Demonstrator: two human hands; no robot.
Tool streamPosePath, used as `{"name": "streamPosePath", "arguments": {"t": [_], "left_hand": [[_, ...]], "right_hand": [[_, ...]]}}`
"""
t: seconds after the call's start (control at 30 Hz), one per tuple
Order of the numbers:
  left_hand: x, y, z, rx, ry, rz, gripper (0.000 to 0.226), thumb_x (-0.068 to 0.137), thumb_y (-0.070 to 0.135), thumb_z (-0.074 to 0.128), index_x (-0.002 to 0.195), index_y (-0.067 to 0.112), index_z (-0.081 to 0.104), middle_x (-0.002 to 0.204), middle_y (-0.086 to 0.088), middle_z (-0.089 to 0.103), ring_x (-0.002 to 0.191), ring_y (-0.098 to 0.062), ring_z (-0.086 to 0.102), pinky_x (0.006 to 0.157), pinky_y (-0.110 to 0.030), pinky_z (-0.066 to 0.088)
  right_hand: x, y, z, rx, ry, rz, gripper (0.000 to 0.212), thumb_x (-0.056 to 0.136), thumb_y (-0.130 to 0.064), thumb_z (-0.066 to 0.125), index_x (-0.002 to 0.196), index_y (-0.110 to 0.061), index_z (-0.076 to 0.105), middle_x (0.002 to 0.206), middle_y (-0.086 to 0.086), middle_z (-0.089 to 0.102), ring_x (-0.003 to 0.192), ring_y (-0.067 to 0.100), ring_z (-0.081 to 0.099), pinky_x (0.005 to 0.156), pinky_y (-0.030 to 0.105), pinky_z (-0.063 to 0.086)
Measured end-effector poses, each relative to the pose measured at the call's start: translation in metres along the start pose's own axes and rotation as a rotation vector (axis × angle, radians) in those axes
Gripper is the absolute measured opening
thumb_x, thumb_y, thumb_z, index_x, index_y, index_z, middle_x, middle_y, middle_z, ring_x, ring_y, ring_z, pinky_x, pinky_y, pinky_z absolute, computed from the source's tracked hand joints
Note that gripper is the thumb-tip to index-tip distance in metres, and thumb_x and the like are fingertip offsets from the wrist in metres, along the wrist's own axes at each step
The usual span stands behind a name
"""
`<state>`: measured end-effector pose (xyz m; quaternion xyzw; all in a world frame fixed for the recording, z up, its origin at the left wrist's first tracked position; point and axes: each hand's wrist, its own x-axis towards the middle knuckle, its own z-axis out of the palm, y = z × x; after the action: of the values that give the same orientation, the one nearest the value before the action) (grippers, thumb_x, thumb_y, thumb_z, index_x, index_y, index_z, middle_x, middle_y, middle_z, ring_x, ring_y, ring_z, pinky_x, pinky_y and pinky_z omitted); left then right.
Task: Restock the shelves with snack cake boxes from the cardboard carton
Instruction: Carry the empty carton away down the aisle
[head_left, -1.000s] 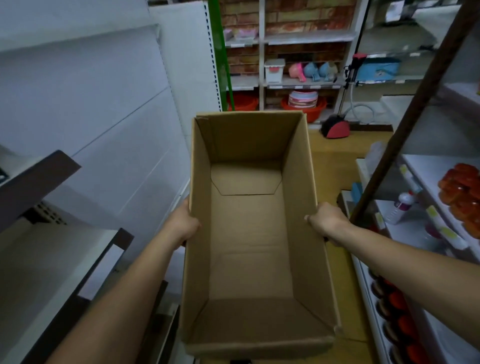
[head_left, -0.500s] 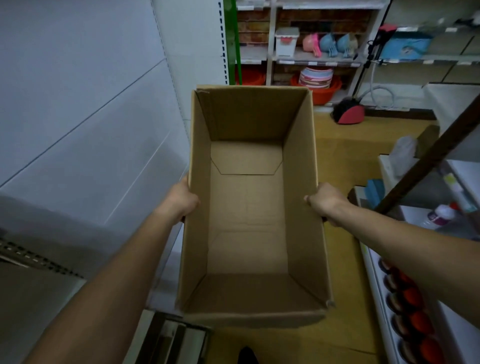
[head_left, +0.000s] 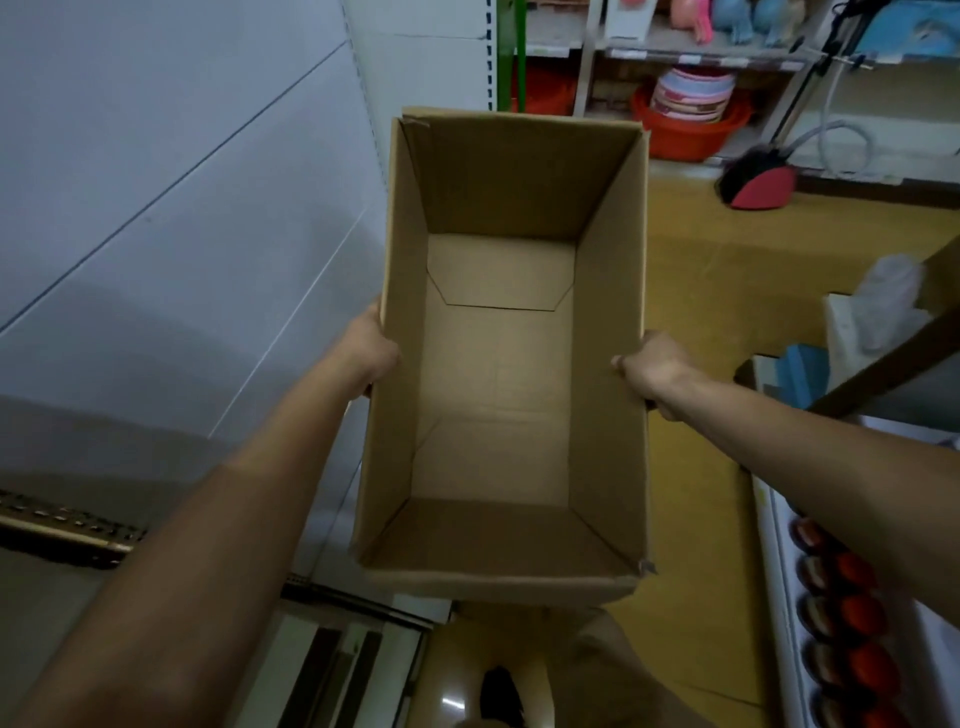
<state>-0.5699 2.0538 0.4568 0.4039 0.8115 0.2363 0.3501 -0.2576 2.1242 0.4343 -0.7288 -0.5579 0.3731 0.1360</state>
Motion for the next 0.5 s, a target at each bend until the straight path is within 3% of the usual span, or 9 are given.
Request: {"name": "streamPosePath", "arguments": {"t": [0.17, 0.3, 0.37, 0.5], "left_hand": [[0.033, 0.002, -0.001, 0.048, 0.026, -0.034, 0.068, 0.096, -0.004, 0.051, 0.153, 0.027, 0.035, 0.126, -0.017, 0.062, 0.106, -0.041, 0.064, 0.082, -0.056, 0.061], [0.069, 0.007, 0.002, 0.053, 0.028, -0.069, 0.066, 0.096, -0.005, 0.05, 0.153, 0.026, 0.036, 0.124, -0.009, 0.06, 0.108, -0.036, 0.062, 0.078, -0.046, 0.06], [0.089, 0.01, 0.006, 0.017, 0.045, -0.086, 0.069, 0.097, -0.009, 0.05, 0.155, 0.024, 0.034, 0.122, -0.006, 0.057, 0.103, -0.028, 0.059, 0.067, -0.036, 0.054], [0.124, 0.008, 0.011, 0.036, 0.076, -0.13, 0.072, 0.096, -0.008, 0.051, 0.158, 0.023, 0.029, 0.116, -0.005, 0.054, 0.094, -0.026, 0.059, 0.068, -0.04, 0.054]], "right_hand": [[0.048, -0.016, 0.018, -0.043, -0.055, -0.027, 0.017, 0.1, -0.025, 0.06, 0.109, -0.01, 0.057, 0.108, 0.015, 0.065, 0.089, 0.036, 0.067, 0.073, 0.047, 0.063], [0.093, -0.029, 0.033, -0.088, -0.096, -0.055, 0.014, 0.101, -0.024, 0.059, 0.105, -0.011, 0.059, 0.1, 0.014, 0.065, 0.087, 0.038, 0.068, 0.055, 0.034, 0.05], [0.115, -0.035, 0.043, -0.068, -0.125, -0.058, 0.013, 0.1, -0.022, 0.058, 0.105, -0.01, 0.062, 0.101, 0.016, 0.068, 0.086, 0.04, 0.069, 0.058, 0.036, 0.052], [0.161, -0.047, 0.067, -0.067, -0.167, -0.063, 0.028, 0.098, -0.022, 0.061, 0.12, -0.006, 0.064, 0.115, 0.016, 0.068, 0.096, 0.041, 0.068, 0.081, 0.052, 0.062]]}}
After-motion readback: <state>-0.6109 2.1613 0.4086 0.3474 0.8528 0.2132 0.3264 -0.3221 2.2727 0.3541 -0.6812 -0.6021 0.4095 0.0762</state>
